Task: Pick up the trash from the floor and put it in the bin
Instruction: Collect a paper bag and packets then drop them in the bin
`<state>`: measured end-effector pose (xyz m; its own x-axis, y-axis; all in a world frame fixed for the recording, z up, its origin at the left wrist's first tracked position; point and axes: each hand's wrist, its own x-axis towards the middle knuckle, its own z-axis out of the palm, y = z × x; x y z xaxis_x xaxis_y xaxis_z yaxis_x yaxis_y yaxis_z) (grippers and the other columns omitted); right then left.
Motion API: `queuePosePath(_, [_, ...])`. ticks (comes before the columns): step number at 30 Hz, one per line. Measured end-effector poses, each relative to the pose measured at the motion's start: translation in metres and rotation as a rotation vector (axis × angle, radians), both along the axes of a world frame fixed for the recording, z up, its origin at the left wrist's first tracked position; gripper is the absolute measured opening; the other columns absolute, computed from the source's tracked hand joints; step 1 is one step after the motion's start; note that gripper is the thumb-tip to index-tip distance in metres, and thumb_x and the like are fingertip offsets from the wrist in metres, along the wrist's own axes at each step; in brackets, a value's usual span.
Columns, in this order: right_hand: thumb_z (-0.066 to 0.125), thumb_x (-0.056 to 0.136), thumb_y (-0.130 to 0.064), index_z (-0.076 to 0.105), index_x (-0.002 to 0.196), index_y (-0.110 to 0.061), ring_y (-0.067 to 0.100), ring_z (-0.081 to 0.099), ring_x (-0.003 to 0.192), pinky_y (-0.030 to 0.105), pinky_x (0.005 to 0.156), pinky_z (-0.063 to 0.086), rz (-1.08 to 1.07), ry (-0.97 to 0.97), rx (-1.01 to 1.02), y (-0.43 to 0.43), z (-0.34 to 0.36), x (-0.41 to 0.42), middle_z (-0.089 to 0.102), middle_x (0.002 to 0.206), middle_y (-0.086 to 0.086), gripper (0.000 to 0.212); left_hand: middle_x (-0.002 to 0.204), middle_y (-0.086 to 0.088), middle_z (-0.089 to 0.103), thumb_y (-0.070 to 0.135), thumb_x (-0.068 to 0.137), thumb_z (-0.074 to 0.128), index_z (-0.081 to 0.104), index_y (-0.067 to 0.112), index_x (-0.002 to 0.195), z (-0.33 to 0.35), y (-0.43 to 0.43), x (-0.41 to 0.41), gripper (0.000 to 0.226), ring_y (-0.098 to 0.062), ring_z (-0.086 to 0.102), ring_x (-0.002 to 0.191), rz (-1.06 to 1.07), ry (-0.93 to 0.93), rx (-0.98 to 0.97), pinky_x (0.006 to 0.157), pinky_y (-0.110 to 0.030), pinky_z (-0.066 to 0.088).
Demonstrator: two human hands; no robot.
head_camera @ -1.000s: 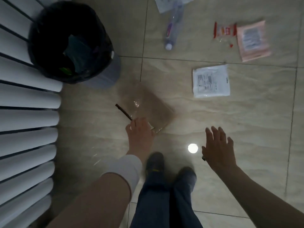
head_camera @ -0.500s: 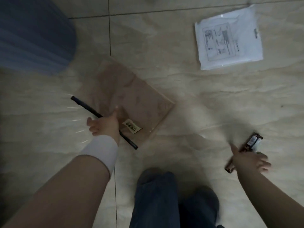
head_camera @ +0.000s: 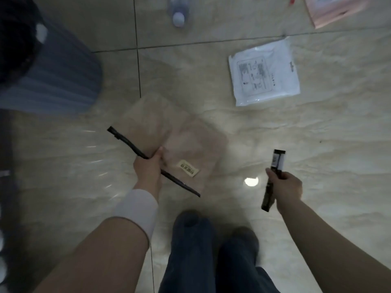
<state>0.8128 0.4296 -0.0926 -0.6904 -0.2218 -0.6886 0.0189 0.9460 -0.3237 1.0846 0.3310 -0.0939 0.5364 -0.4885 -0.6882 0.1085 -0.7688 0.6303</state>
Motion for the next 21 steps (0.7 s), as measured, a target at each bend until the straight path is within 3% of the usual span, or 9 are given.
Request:
queuePosePath(3, [0.073, 0.078, -0.027, 0.070, 0.086, -0.004, 0.026, 0.059, 0.072, 0.041, 0.076, 0.051, 0.030, -0.141, -0.071, -0.019, 0.059, -0.001, 0.064, 0.075, 0.012, 0.025, 0.107, -0.007, 0.066, 0.008, 0.075, 0.073, 0.065, 0.009, 0.108, 0.056, 0.003, -0.012, 0.034, -0.023, 0.064, 0.096, -0.180, -0.048, -0.001, 0.091, -0.035, 0.051])
queuePosePath(6, [0.075, 0.076, -0.024, 0.069, 0.080, -0.005, 0.021, 0.055, 0.062, 0.031, 0.064, 0.046, 0.058, -0.179, -0.115, -0.041, 0.113, -0.012, 0.060, 0.063, 0.005, 0.020, 0.096, -0.005, 0.069, 0.011, 0.076, 0.073, 0.067, 0.020, 0.092, 0.109, -0.005, -0.022, 0.020, -0.016, 0.065, 0.081, -0.271, 0.027, 0.034, 0.077, -0.027, 0.052])
queuePosePath(10, [0.075, 0.076, -0.027, 0.067, 0.076, -0.014, 0.022, 0.058, 0.069, 0.034, 0.069, 0.048, 0.107, -0.170, -0.167, -0.081, 0.157, -0.038, 0.063, 0.066, 0.002, 0.015, 0.090, -0.006, 0.069, 0.008, 0.075, 0.073, 0.068, 0.017, 0.088, 0.159, -0.038, -0.033, 0.016, -0.016, 0.064, 0.076, -0.302, 0.054, 0.030, 0.070, -0.024, 0.050])
queuePosePath(12, [0.073, 0.077, -0.029, 0.070, 0.082, -0.012, 0.023, 0.061, 0.071, 0.037, 0.073, 0.050, 0.161, -0.155, -0.171, -0.105, 0.163, -0.053, 0.066, 0.071, 0.005, 0.019, 0.090, -0.007, 0.068, 0.009, 0.076, 0.073, 0.068, 0.014, 0.092, 0.171, -0.060, -0.041, 0.018, -0.017, 0.063, 0.076, -0.283, 0.056, 0.012, 0.071, -0.025, 0.050])
queuePosePath(17, [0.070, 0.081, -0.029, 0.070, 0.089, -0.004, 0.025, 0.061, 0.073, 0.033, 0.066, 0.044, 0.266, -0.158, -0.151, -0.157, 0.143, -0.092, 0.067, 0.078, 0.012, 0.026, 0.074, 0.008, 0.070, 0.008, 0.078, 0.070, 0.069, 0.013, 0.094, 0.169, -0.111, -0.065, 0.016, -0.008, 0.066, 0.068, -0.188, 0.072, -0.027, 0.070, -0.024, 0.054])
queuePosePath(19, [0.068, 0.082, -0.031, 0.068, 0.086, -0.008, 0.023, 0.058, 0.071, 0.028, 0.062, 0.039, 0.319, -0.179, -0.123, -0.177, 0.137, -0.105, 0.065, 0.074, 0.007, 0.024, 0.079, 0.004, 0.070, 0.006, 0.081, 0.067, 0.068, 0.010, 0.097, 0.167, -0.130, -0.077, 0.016, -0.015, 0.065, 0.075, -0.169, 0.098, -0.030, 0.078, -0.030, 0.054])
queuePosePath(21, [0.067, 0.082, -0.033, 0.065, 0.080, -0.012, 0.022, 0.057, 0.069, 0.028, 0.059, 0.039, 0.342, -0.194, -0.110, -0.195, 0.133, -0.118, 0.062, 0.067, 0.002, 0.021, 0.076, 0.007, 0.073, 0.004, 0.085, 0.062, 0.069, 0.013, 0.089, 0.166, -0.149, -0.088, 0.012, -0.014, 0.067, 0.074, -0.192, 0.132, -0.052, 0.071, -0.027, 0.056])
